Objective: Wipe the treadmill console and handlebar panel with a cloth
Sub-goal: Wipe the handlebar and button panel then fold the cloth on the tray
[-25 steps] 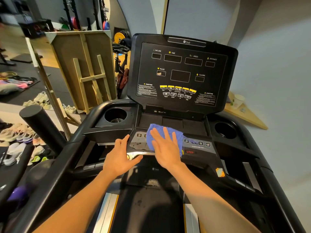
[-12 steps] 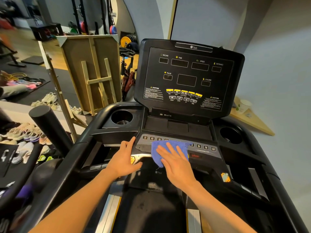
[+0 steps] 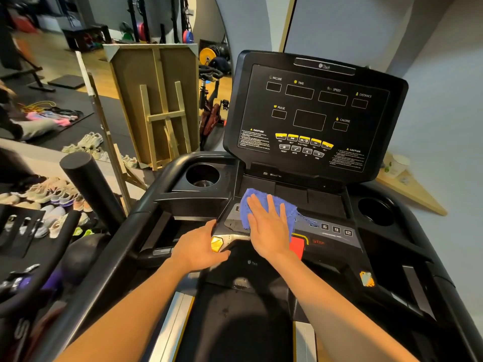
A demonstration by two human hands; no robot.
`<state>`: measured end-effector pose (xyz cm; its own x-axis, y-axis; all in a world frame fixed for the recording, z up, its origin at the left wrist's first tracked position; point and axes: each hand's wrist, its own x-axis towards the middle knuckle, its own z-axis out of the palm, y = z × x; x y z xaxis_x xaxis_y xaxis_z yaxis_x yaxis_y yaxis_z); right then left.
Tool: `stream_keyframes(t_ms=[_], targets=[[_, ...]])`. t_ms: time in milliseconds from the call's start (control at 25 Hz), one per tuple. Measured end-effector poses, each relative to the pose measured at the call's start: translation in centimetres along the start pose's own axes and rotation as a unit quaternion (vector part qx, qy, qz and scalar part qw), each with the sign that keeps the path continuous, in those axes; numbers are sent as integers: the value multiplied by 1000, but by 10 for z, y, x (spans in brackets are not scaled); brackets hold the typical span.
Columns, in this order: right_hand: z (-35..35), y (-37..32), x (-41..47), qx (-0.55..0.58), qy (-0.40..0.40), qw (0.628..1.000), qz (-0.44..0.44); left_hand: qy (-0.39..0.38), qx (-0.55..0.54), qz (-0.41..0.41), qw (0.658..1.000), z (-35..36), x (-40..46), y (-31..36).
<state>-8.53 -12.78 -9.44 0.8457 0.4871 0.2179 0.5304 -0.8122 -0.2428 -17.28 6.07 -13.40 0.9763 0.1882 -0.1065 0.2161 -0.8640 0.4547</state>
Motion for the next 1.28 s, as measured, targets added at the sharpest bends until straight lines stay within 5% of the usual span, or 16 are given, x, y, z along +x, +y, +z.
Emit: stream_keyframes(t_ms=[320, 640, 840, 1280], targets=[[12, -33, -22, 45, -49, 978, -200, 24, -62, 84, 994, -3, -5, 2], [5, -3, -43, 35, -91, 954, -284, -31, -44, 83, 995, -12, -6, 6], [-7, 30, -57, -16, -101, 955, -279, 1, -23, 16, 1000, -8, -4, 3], [-38, 111, -103, -48, -84, 981, -169, 1, 1, 17, 1000, -11, -6, 6]])
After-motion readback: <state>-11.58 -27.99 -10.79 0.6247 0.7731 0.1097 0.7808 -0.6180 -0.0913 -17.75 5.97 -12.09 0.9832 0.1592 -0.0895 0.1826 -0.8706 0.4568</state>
